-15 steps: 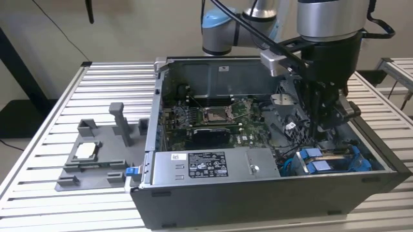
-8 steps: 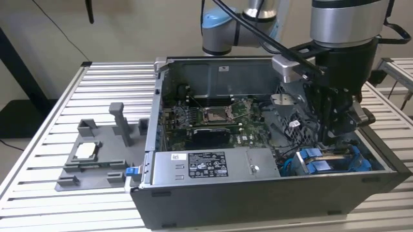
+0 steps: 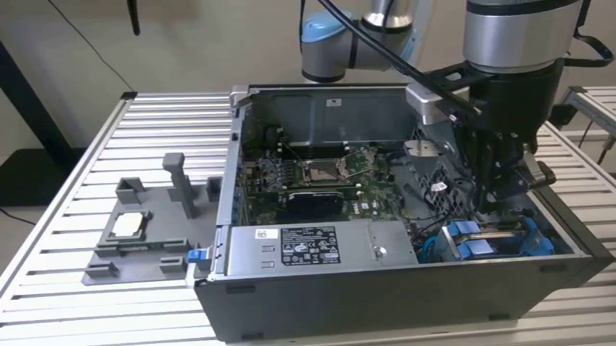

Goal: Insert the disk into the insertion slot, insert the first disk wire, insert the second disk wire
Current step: 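Insert the second disk wire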

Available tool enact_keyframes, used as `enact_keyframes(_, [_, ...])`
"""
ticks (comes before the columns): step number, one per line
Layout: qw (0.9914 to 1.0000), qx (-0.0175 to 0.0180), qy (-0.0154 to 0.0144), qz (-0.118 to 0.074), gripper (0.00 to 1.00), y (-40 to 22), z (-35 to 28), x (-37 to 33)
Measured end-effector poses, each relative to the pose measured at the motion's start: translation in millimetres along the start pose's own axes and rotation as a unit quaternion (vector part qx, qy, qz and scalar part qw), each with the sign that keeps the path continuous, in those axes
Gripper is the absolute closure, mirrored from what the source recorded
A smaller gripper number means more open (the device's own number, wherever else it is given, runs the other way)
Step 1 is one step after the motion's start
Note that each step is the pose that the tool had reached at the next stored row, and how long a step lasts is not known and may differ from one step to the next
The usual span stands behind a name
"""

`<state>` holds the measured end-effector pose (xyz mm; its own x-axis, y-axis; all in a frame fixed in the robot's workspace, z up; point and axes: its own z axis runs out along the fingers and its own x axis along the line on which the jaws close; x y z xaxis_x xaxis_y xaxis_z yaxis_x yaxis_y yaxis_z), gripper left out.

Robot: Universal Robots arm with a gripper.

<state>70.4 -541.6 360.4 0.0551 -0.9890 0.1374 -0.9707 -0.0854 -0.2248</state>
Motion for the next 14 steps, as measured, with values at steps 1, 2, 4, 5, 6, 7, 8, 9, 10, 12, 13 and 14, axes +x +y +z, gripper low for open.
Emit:
enact_keyframes(1, [0.99997,0.0006,-0.0076,0.003,0.84,-0.1,0.2,0.1])
enact_keyframes(2, [0.99988,0.0009,-0.0144,0.005,0.84,-0.1,0.6,0.2])
enact_keyframes(4, [0.99967,0.0013,-0.0244,0.008,0.84,-0.5,1.6,0.7])
enact_keyframes(5, [0.99961,0.0006,-0.0266,0.008,0.84,-1.0,2.2,1.3])
enact_keyframes(6, [0.99957,-0.0016,-0.0281,0.008,0.84,-1.7,2.8,1.9])
enact_keyframes(7, [0.99951,-0.005,-0.0296,0.008,0.84,-2.3,3.3,2.6])
enact_keyframes(8, [0.99944,-0.0097,-0.0311,0.008,0.84,-3.1,3.8,3.5])
enact_keyframes(9, [0.99933,-0.0153,-0.0324,0.008,0.84,-3.8,4.2,4.3])
enact_keyframes(10, [0.99918,-0.0213,-0.0337,0.007,0.84,-4.6,4.7,5.2])
enact_keyframes(12, [0.99884,-0.0299,-0.037,0.007,0.84,-7.0,6.0,6.9])
enact_keyframes(13, [0.9987,-0.0322,-0.0389,0.007,0.84,-8.4,6.8,7.8])
enact_keyframes(14, [0.99857,-0.033,-0.0413,0.008,0.84,-9.8,7.6,8.8])
